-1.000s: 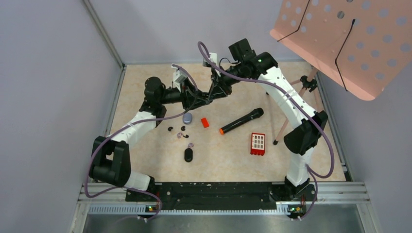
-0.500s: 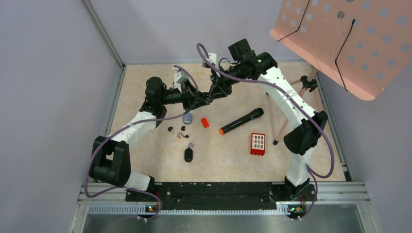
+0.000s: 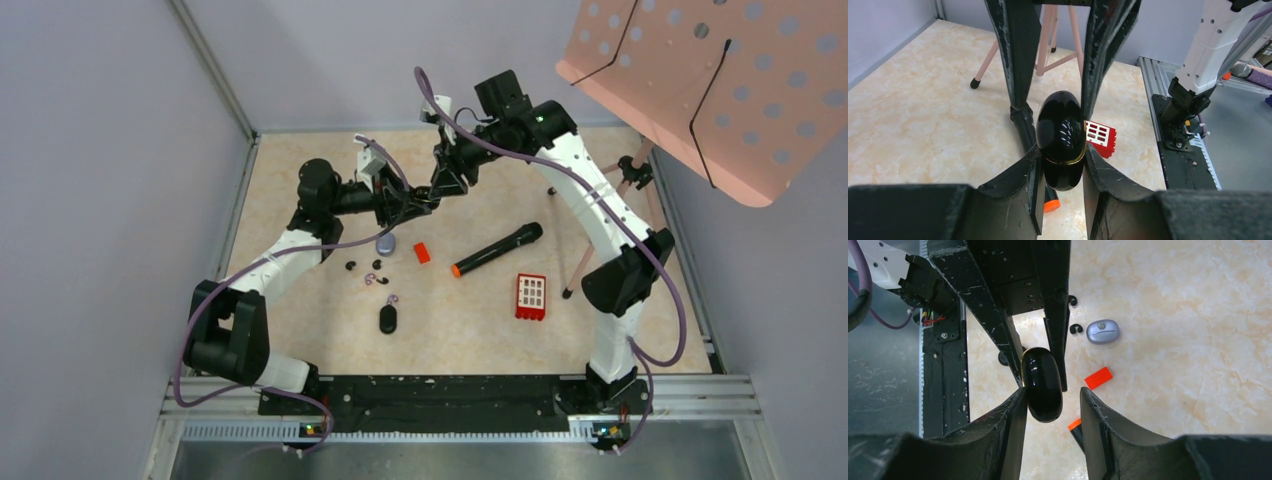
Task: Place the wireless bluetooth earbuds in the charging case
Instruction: Open the charging case.
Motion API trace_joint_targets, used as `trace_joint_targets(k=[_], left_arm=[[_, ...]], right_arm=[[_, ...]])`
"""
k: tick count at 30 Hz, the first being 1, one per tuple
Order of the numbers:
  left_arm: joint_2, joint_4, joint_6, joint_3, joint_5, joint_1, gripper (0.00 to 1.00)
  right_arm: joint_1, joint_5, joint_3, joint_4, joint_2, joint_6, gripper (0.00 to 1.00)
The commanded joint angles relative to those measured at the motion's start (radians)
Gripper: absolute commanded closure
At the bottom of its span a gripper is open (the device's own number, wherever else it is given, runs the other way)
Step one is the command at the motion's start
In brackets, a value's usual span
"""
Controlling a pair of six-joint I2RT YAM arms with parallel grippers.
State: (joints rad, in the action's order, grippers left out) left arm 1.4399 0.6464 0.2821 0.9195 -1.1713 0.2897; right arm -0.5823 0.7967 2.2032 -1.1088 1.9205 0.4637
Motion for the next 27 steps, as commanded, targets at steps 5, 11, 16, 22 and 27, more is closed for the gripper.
trace_joint_targets(k=[5,11,16,22,27], left_arm=[[-0.018,0.058,-0.025,-0.013,-0.05,0.014,1.0],[-0.017,0.062,-0.008,-0.016,-0.039,0.015,1.0],[-0.01,0.062,0.022,-0.03,0.003,0.013,1.0],[-0.022,0.067,0.116,-0.054,0.071,-0.02,1.0],[-0.082,0.038,0.21,-0.093,0.152,-0.118,1.0]], right_arm=[[0.029,0.014,0.067,0.041,0.02,-0.061,0.58],[0.031,0.009,0.068,0.051,0.023,-0.07,0.58],[0.04,0.044,0.152,0.06,0.018,-0.127,0.57],[0.059,0.022,0.153,0.142,-0.052,-0.206,0.56],[0.061,-0.086,-0.29,0.374,-0.223,-0.168,0.61]])
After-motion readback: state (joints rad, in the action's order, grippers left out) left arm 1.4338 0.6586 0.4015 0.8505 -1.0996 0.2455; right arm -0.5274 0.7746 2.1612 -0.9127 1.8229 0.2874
